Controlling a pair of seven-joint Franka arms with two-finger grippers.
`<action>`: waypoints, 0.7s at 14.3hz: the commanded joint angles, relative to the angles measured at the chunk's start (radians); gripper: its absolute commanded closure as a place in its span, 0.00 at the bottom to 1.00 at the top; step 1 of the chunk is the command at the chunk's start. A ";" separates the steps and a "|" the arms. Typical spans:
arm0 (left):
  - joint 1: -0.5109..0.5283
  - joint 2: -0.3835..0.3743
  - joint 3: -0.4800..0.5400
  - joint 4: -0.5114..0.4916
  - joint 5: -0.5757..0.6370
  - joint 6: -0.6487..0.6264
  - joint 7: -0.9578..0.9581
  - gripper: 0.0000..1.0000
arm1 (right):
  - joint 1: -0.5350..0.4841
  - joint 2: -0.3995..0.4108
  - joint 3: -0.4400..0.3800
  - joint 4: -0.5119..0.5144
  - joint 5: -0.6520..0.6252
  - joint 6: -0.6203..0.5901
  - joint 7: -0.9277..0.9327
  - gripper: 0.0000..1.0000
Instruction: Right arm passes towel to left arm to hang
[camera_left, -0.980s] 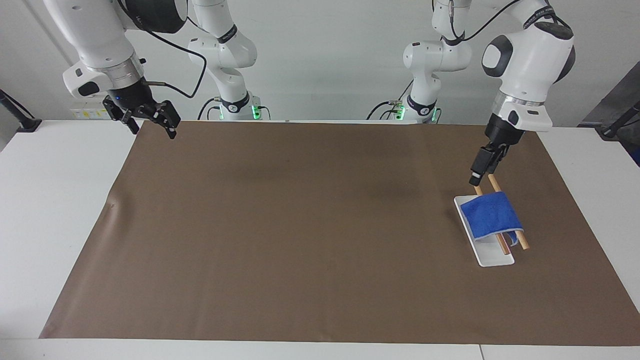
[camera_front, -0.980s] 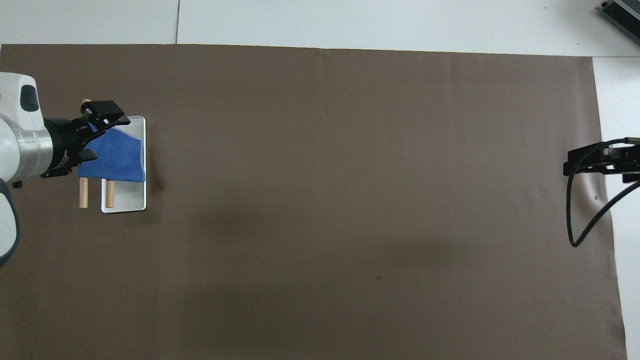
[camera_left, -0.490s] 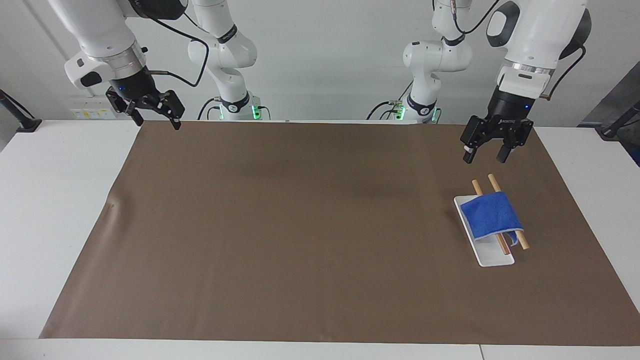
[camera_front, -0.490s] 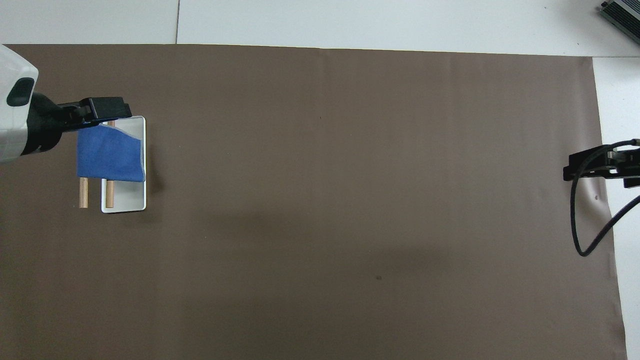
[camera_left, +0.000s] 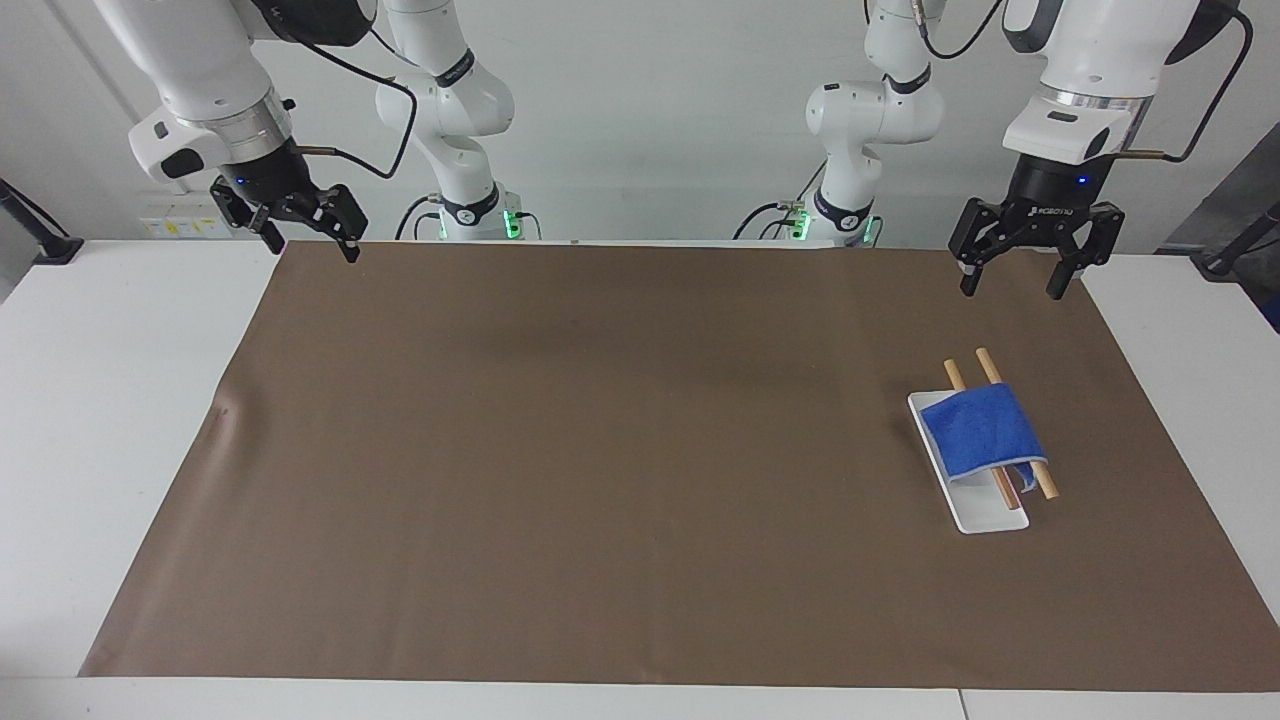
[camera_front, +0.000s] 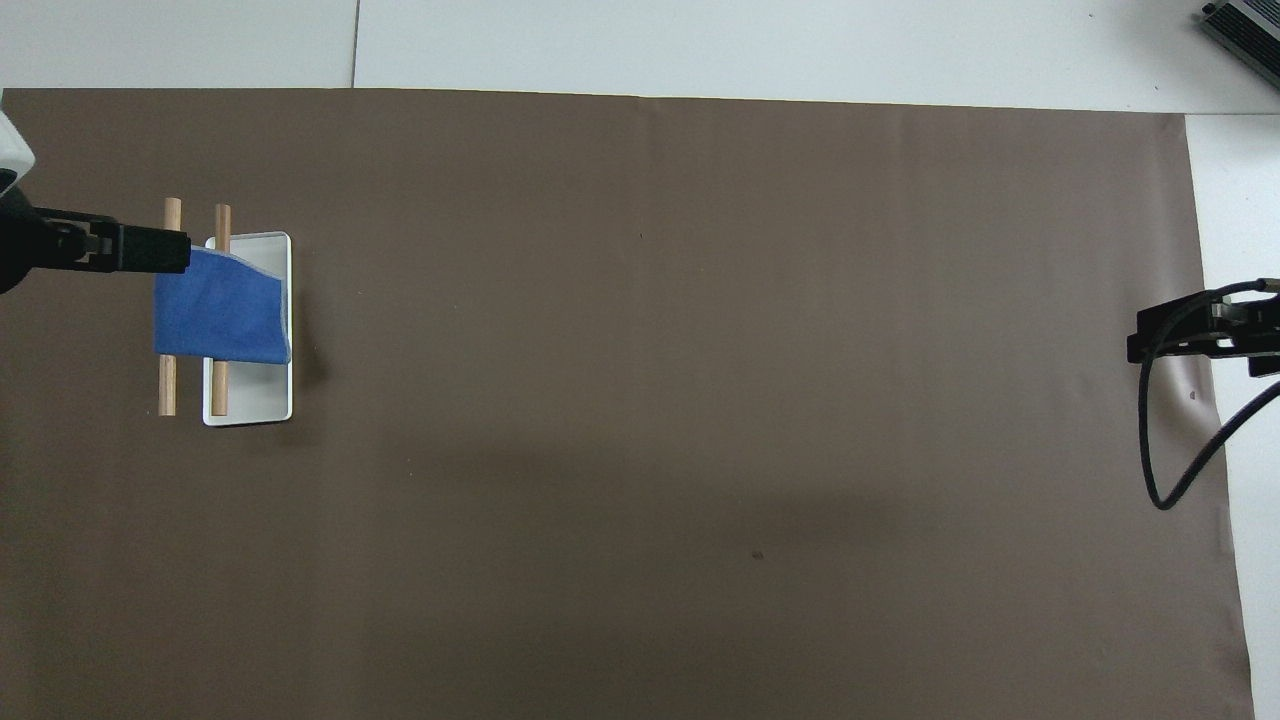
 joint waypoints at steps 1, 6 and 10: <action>0.012 0.039 0.013 0.077 -0.038 -0.138 0.037 0.00 | -0.006 -0.008 0.006 -0.012 -0.009 -0.006 0.016 0.00; 0.046 0.013 0.013 0.062 -0.055 -0.288 0.120 0.00 | -0.007 -0.008 0.006 -0.015 -0.011 0.008 0.016 0.00; 0.057 0.004 0.012 0.054 -0.055 -0.293 0.118 0.00 | -0.006 -0.008 0.006 -0.015 -0.011 0.009 0.017 0.00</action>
